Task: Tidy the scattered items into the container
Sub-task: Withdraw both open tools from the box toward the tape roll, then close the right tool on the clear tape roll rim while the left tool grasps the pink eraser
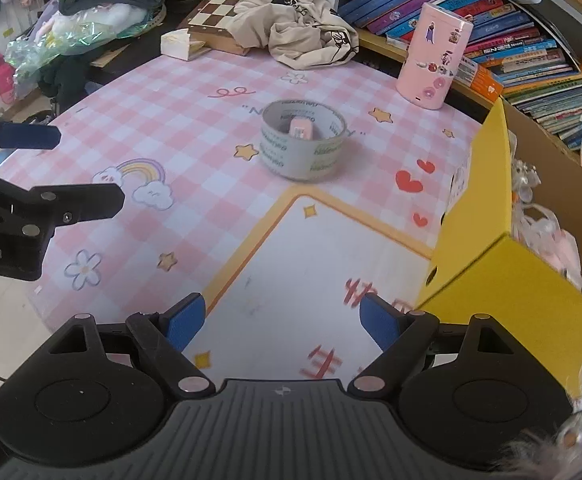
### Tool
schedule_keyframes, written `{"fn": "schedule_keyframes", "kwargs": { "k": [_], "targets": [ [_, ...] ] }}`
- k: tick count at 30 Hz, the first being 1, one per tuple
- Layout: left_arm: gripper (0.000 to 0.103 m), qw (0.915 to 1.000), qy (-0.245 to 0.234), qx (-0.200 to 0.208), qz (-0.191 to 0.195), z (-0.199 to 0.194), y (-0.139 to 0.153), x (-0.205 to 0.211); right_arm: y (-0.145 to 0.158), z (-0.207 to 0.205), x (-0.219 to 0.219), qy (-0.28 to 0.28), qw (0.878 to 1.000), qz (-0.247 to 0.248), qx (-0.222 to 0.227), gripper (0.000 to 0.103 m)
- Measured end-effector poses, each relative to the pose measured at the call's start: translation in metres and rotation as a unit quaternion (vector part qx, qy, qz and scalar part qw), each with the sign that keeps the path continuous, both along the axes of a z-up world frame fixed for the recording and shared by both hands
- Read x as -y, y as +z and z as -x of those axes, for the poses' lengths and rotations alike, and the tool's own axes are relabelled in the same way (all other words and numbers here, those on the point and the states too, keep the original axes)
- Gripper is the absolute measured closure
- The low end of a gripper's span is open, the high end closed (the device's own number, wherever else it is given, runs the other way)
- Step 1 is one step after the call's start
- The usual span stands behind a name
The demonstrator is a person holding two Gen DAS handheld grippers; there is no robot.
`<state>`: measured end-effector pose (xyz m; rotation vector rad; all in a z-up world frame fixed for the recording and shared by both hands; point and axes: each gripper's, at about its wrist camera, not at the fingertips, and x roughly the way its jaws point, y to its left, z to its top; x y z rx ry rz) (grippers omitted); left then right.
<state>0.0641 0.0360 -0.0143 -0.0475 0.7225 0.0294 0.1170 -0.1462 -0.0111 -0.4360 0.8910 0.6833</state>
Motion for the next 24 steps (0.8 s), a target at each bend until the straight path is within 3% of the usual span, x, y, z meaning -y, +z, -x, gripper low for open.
{"fn": "schedule_keyframes", "kwargs": {
  "k": [7,17,19,21,24],
  "targets": [
    [0.000,0.9998,0.015,-0.007,0.005,-0.022,-0.007,-0.001,-0.001,-0.032,-0.005,-0.003,1.000,-0.014,0.012,0.019],
    [0.000,0.9965,0.079,0.025,-0.002,-0.045,-0.007,-0.010,-0.004,-0.080,-0.035,0.012,0.998,-0.044,0.035,0.020],
    [0.000,0.9958,0.089,0.025,0.000,-0.049,-0.008,-0.012,0.000,-0.092,-0.041,0.004,0.997,-0.064,0.033,0.025],
    [0.000,0.9953,0.094,0.023,0.000,-0.051,-0.009,-0.014,0.004,-0.108,-0.047,-0.010,0.996,-0.079,0.033,0.048],
    [0.000,0.9949,0.099,0.016,-0.002,-0.052,-0.011,-0.016,0.006,-0.134,-0.056,-0.040,0.995,-0.093,0.025,0.063]
  ]
}}
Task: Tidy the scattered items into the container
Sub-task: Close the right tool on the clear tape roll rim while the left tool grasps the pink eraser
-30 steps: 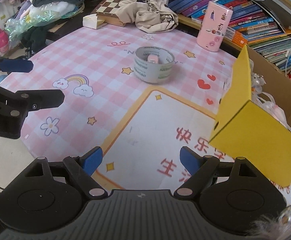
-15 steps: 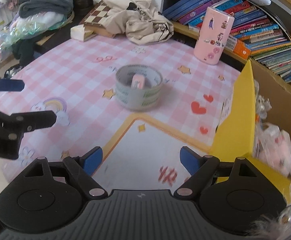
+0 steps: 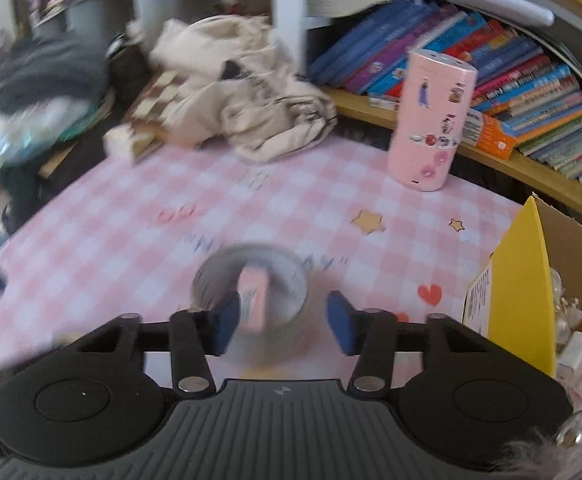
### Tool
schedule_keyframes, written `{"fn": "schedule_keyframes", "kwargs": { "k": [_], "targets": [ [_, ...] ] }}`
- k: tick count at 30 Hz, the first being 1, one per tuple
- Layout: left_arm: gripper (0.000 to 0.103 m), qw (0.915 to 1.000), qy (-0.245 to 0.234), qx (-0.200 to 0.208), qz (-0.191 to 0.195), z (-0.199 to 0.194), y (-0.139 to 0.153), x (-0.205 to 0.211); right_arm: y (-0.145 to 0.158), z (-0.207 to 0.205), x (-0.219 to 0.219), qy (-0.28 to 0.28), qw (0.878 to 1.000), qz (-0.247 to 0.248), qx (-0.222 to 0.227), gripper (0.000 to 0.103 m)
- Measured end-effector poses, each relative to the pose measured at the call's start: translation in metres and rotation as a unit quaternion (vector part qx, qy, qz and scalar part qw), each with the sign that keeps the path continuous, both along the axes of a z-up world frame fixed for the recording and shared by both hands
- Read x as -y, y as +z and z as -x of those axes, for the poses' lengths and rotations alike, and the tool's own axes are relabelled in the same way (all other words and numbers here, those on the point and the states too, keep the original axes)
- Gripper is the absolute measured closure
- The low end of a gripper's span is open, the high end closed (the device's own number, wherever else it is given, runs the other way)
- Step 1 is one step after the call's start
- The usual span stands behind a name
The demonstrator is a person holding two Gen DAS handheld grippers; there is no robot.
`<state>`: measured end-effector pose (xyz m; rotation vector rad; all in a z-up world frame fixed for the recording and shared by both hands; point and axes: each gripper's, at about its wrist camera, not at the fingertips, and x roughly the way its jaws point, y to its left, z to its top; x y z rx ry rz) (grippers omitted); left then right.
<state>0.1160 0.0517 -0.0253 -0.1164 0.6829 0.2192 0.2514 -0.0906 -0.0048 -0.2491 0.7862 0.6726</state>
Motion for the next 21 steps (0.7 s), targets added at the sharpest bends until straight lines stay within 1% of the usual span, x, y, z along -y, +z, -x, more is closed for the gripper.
{"fn": "schedule_keyframes", "kwargs": {
  "k": [1,2,4,5,7,8,9,10,11,12,13,14,15,17,18,19,20,21],
  "targets": [
    [0.000,1.0000,0.001,-0.003,0.000,0.000,-0.001,0.000,-0.002,-0.008,-0.002,-0.006,1.000,0.002,-0.005,0.066],
    [0.000,1.0000,0.002,-0.005,0.000,-0.001,-0.001,-0.001,-0.007,-0.017,-0.007,-0.010,1.000,0.013,-0.014,0.071],
    [0.000,1.0000,0.006,-0.006,-0.001,0.000,-0.001,-0.002,-0.020,-0.027,-0.013,-0.005,0.999,0.034,-0.036,0.077],
    [0.000,1.0000,0.007,-0.005,-0.001,0.001,-0.001,-0.002,-0.027,-0.030,-0.015,0.000,0.998,0.043,-0.047,0.084],
    [0.000,0.9999,0.012,-0.001,-0.003,0.002,0.000,-0.003,-0.036,-0.029,-0.014,0.006,0.997,0.053,-0.053,0.089],
    [0.000,0.9999,0.016,0.002,-0.003,0.003,0.001,-0.005,-0.035,-0.027,-0.012,0.019,0.997,0.044,-0.056,0.094],
    [0.000,0.9998,0.020,0.005,-0.002,0.003,0.002,-0.005,-0.033,-0.025,-0.008,0.031,0.997,0.024,-0.072,0.097],
    [0.000,0.9996,0.026,0.009,-0.002,0.004,0.003,-0.007,-0.028,-0.024,-0.004,0.038,0.996,0.004,-0.083,0.095],
    [0.000,0.9994,0.031,0.012,-0.001,0.004,0.004,-0.008,-0.019,-0.017,-0.003,0.050,0.995,-0.010,-0.080,0.097],
    [0.000,0.9992,0.037,0.015,0.000,0.005,0.005,-0.010,-0.007,-0.003,-0.001,0.063,0.996,-0.028,-0.054,0.098],
    [0.000,0.9989,0.042,0.019,0.000,0.006,0.006,-0.011,0.003,0.008,0.002,0.077,0.995,-0.053,-0.041,0.098],
    [0.000,0.9987,0.046,0.024,0.002,0.008,0.007,-0.012,0.010,0.015,0.008,0.084,0.992,-0.077,-0.046,0.098],
    [0.000,0.9983,0.051,0.028,0.004,0.010,0.007,-0.014,0.010,0.021,0.009,0.082,0.993,-0.068,-0.048,0.098],
    [0.000,0.9980,0.055,0.030,0.009,0.011,0.008,-0.015,-0.011,0.032,0.002,0.088,0.995,0.008,-0.037,0.098],
    [0.000,0.9979,0.056,0.030,0.011,0.011,0.009,-0.016,-0.023,0.031,0.003,0.072,0.995,0.028,-0.057,0.098],
    [0.000,0.9980,0.055,0.031,0.011,0.012,0.011,-0.016,-0.026,0.028,0.010,0.055,0.995,0.008,-0.083,0.099],
    [0.000,0.9980,0.052,0.035,0.010,0.014,0.013,-0.015,-0.023,0.027,0.015,0.049,0.994,-0.010,-0.093,0.099],
    [0.000,0.9980,0.048,0.039,0.008,0.016,0.013,-0.015,-0.018,0.029,0.020,0.045,0.995,-0.014,-0.084,0.099]
  ]
}}
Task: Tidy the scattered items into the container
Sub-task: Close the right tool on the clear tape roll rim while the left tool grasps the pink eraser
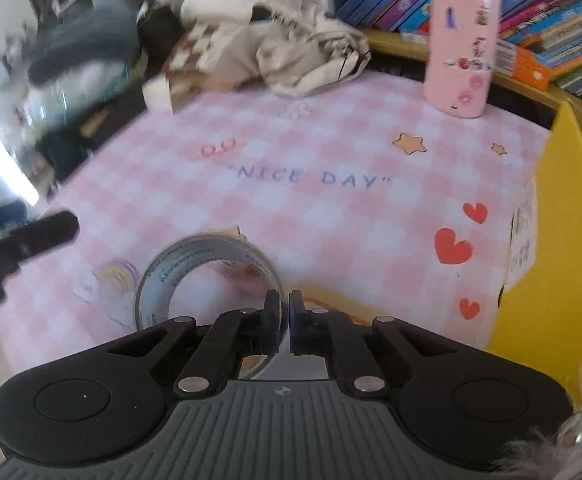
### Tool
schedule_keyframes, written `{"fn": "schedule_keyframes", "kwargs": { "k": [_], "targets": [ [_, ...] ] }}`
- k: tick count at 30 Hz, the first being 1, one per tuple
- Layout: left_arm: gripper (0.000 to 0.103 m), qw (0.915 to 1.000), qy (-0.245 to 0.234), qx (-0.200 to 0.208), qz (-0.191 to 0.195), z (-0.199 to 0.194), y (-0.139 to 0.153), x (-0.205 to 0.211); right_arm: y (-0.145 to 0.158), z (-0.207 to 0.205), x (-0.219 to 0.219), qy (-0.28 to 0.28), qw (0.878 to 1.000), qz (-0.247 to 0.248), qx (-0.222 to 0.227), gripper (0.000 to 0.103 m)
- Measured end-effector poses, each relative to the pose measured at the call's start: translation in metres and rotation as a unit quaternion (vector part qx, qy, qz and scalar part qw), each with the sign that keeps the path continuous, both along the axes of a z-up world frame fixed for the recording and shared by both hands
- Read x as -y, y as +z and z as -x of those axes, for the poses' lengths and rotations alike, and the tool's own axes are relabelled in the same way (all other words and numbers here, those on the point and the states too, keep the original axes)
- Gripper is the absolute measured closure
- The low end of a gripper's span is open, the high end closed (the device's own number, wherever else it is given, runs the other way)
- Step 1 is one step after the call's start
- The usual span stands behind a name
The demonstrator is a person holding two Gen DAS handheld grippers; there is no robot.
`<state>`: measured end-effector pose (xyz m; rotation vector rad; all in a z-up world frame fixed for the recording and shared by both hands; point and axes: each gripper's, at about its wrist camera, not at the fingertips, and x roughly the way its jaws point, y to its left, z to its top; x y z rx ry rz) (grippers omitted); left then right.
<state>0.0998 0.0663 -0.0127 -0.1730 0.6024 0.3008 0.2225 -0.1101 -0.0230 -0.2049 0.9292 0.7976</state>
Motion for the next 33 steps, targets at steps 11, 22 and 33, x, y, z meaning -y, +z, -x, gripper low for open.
{"fn": "schedule_keyframes", "kwargs": {
  "k": [11,22,33],
  "targets": [
    [0.000,0.9974,-0.068,-0.023,0.006,0.000,-0.003,0.020,0.003,0.038,0.018,0.018,0.998,0.051,0.017,0.098],
    [0.000,0.9823,-0.177,-0.062,-0.009,-0.032,-0.021,0.047,-0.003,0.066,0.048,0.019,0.996,0.090,0.021,0.097],
    [0.006,0.9770,-0.189,-0.095,-0.028,-0.092,-0.057,0.054,0.000,0.069,0.055,0.031,0.995,0.092,0.035,0.097]
  ]
}}
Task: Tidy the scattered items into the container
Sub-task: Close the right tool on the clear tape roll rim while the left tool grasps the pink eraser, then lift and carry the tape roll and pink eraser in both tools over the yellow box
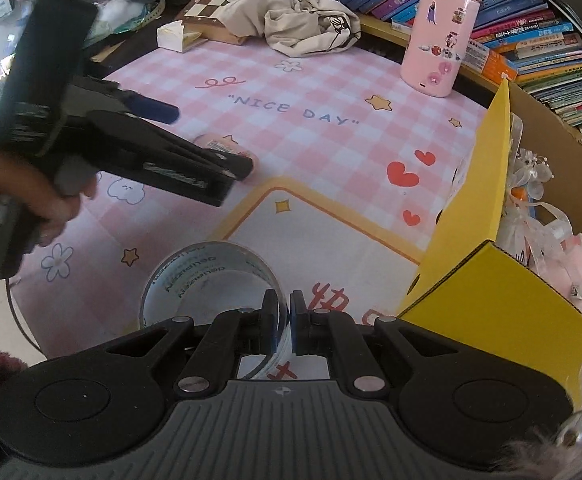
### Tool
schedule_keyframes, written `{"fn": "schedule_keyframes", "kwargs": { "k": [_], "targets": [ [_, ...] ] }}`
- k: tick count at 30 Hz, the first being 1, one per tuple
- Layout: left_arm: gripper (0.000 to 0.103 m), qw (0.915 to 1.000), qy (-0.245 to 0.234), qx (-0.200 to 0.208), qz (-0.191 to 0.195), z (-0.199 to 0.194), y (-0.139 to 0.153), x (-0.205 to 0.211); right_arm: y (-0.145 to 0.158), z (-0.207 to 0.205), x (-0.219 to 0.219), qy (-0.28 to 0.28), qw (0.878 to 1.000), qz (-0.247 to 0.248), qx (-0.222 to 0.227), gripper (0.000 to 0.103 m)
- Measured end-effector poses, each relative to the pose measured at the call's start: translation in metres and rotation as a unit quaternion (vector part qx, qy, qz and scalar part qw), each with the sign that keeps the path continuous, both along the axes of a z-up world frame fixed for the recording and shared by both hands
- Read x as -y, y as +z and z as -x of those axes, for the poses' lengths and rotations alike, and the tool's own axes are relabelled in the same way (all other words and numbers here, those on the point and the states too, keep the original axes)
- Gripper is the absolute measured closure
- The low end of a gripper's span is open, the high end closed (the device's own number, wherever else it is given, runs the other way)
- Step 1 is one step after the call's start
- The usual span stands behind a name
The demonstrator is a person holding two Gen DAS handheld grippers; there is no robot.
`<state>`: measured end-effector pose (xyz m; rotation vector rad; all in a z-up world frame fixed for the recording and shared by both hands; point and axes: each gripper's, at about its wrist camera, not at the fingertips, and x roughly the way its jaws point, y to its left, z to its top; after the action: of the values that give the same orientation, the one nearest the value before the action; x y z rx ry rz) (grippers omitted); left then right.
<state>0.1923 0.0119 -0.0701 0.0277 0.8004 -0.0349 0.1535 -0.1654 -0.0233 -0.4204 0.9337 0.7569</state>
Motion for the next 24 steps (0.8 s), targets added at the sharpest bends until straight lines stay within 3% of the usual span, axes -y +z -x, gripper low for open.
{"fn": "schedule_keyframes", "kwargs": {
  "k": [2,6,11,15,24],
  "targets": [
    [0.009,1.0000,-0.001,-0.007,0.005,-0.005,-0.005,0.001,-0.001,-0.001,0.001,-0.001,1.000,0.000,-0.003,0.097],
    [0.024,0.9999,-0.005,-0.013,-0.001,-0.009,-0.014,0.005,-0.002,-0.004,0.002,0.001,1.000,0.001,-0.005,0.097],
    [0.025,0.9999,-0.008,-0.010,0.010,-0.008,-0.012,0.000,-0.004,-0.003,0.001,0.007,1.000,0.004,-0.006,0.097],
    [0.025,0.9984,0.006,-0.008,0.056,0.001,-0.003,-0.010,0.001,-0.003,0.001,0.004,1.000,-0.003,0.004,0.097],
    [0.025,0.9939,0.027,0.014,0.106,0.040,0.024,-0.031,0.006,0.003,0.005,-0.033,0.999,-0.022,0.014,0.099]
  ]
}}
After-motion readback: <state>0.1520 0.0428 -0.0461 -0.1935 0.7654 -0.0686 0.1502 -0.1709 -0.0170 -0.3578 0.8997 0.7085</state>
